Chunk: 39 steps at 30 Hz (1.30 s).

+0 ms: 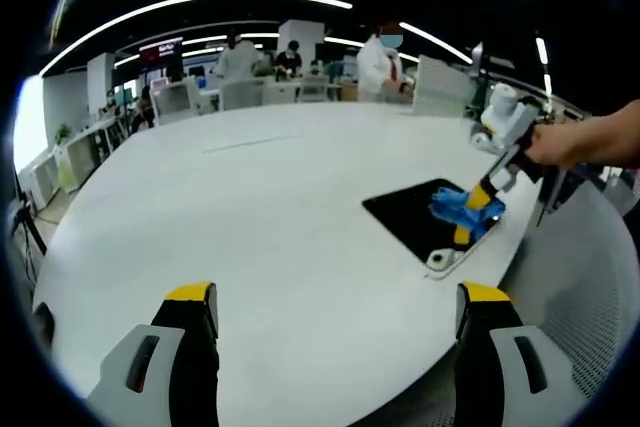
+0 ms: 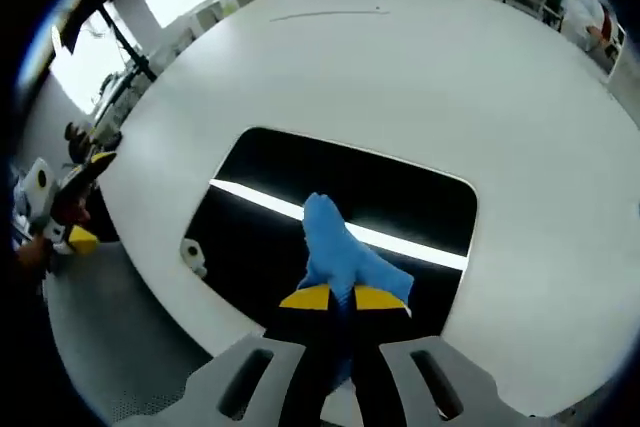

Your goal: Wipe the mirror surface with the cleaning cloth until all visible marks leave the cleaned area.

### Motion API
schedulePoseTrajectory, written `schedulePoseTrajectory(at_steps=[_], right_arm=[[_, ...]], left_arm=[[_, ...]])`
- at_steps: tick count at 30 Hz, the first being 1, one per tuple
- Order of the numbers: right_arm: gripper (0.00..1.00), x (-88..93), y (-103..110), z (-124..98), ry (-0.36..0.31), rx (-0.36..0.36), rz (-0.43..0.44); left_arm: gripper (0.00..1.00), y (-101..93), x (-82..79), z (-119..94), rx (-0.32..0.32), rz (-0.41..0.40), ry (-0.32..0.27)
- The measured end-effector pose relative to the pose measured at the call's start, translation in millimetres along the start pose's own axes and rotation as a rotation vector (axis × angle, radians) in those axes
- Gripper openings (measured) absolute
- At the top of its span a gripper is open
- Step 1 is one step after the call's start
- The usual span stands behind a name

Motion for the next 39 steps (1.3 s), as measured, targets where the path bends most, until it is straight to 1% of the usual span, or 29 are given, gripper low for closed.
schedulePoseTrajectory(at_steps=[3,5,7,11,16,23,29,32,34,39], right_arm=[[0.00,15.9,9.4,-5.8,0.028,-0.023,-0.006],[0.00,23.3,13.7,-8.4,0.038,-0.031,-0.009],[0.01,27.6,16.9,-9.7,0.048,-0.035,-0.021],[0.01,25.6,15.1,-8.9,0.050,-0.037,-0.036],[0.01,25.1,10.4,-9.3,0.059,-0.075,-0.035],[0.01,29.9,-0.6,-13.7,0.066,-0.080,-0.023],[0.00,37.3,-20.1,-20.0,0.069,-0.069,-0.006],[0.01,42.9,-32.5,-24.7,0.070,-0.063,0.022],[0.01,44.6,-35.6,-25.9,0.073,-0.058,0.024],[0.01,41.7,-32.0,-24.5,0.091,-0.046,0.012]], left_arm=[[0.99,0.3,0.1,0.2,0.000,-0.002,0.001],[0.99,-0.3,-0.1,0.4,0.003,0.002,0.002],[0.99,-0.6,0.2,0.5,0.006,0.004,0.005],[0.99,-1.0,0.7,0.6,0.007,0.003,0.009],[0.99,-1.9,2.2,1.1,0.012,0.004,0.017],[0.99,-1.2,2.9,0.7,0.007,-0.003,0.018],[0.99,-0.7,3.7,-0.1,-0.001,-0.009,0.023],[0.99,-1.6,3.2,0.1,0.004,-0.008,0.022],[0.99,-1.8,3.3,0.3,0.006,-0.006,0.022],[0.99,-1.5,3.8,0.8,0.011,-0.006,0.026]])
Point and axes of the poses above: the point that each gripper's makers call its tool centre point, and the gripper's own axes: z roughly forward along the fingers, y roughly to its left, x roughly out of its underside, the point moved 6 cm from there along -z, roughly backward along the fingers
